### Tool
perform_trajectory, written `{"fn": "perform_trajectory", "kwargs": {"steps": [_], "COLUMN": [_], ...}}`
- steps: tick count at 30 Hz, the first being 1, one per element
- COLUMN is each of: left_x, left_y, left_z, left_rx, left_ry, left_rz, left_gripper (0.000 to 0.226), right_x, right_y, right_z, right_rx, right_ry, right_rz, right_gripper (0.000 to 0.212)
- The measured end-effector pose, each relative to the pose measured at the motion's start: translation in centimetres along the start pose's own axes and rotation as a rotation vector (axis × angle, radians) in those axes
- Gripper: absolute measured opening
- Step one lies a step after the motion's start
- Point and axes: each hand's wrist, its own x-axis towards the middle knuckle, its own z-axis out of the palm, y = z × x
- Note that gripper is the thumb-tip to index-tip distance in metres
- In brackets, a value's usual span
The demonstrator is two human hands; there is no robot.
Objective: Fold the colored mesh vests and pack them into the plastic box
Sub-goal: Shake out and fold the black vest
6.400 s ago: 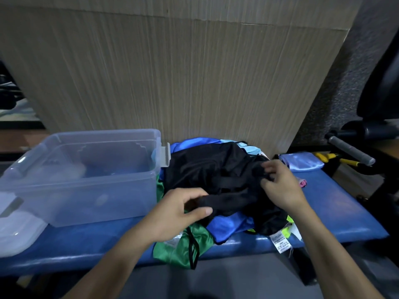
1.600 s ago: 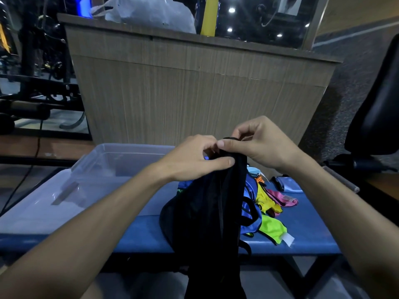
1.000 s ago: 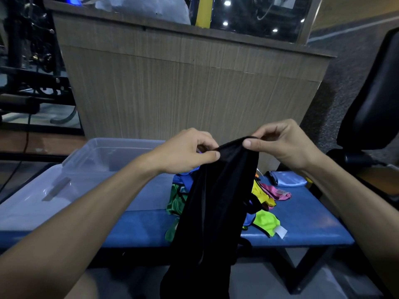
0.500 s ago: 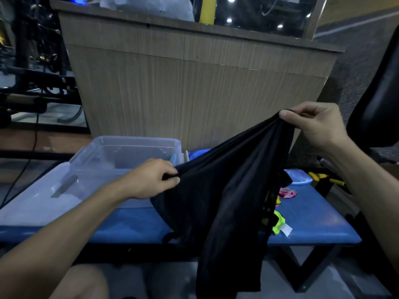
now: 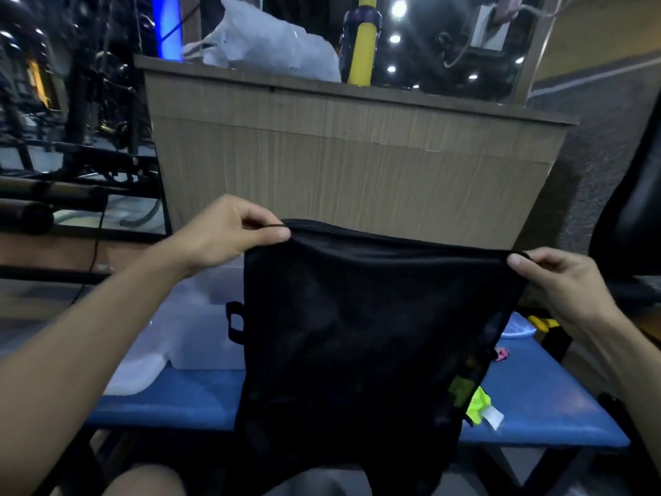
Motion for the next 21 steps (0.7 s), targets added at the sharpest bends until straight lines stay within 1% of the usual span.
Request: {"fn": "perform_trajectory", "kwargs": {"steps": [2,3,4,5,7,8,9,11,15,19,21], "left_x": [-0.2,-0.3,-0.3,-0.3,0.0,0.1,0.1,0.1,0.6,1.7,2.2], "left_y": [0.2,0.2,0.2,0.1,-0.1,-0.2,-0.3,-0.5,-0.8,-1.3,-1.4], "left_z": [-1.0,-1.2,-1.3,-1.3,-0.9,-0.6,-0.4,-0.1,0.0,-0.1,-0.1], "left_rx": [-0.064,-0.067,-0.05,-0.004,0.179,0.251,0.271,0.201,-0.057,-0.236,-0.289], "left_ry": [-0.14,-0.196,-0.221,-0.205,-0.067,0.02,0.088,0.162,0.23,0.306,0.335], "left_rz": [0.009,0.006,-0.008,-0.024,-0.022,-0.009,0.003,0.01,-0.014,-0.034,-0.04], "left_gripper": [0.019,0.023,0.025,0.024,0.018,0.015,0.012,0.012,0.014,0.019,0.015], "right_x": [-0.3,-0.4,-0.5,-0.5,-0.6,-0.5,-0.3,-0.3,0.2,0.5,0.6], "right_y": [0.3,0.4,0.5,0.5,0.2,0.2,0.2,-0.1,0.3,0.9,1.2], "right_z": [-0.7,-1.0,-1.1,-1.1,-1.0,-1.0,-1.0,-0.8,-1.2,-1.5,-1.3], "right_rx": [0.108,0.137,0.158,0.181,0.192,0.176,0.163,0.115,0.006,-0.161,-0.236], "right_ry": [-0.052,-0.068,-0.089,-0.116,-0.131,-0.142,-0.157,-0.165,-0.188,-0.273,-0.308], "right_rz": [0.1,0.123,0.135,0.146,0.157,0.15,0.144,0.138,0.125,0.103,0.106], "right_gripper": [0.045,0.05,0.047,0.041,0.034,0.036,0.04,0.045,0.066,0.073,0.072]}}
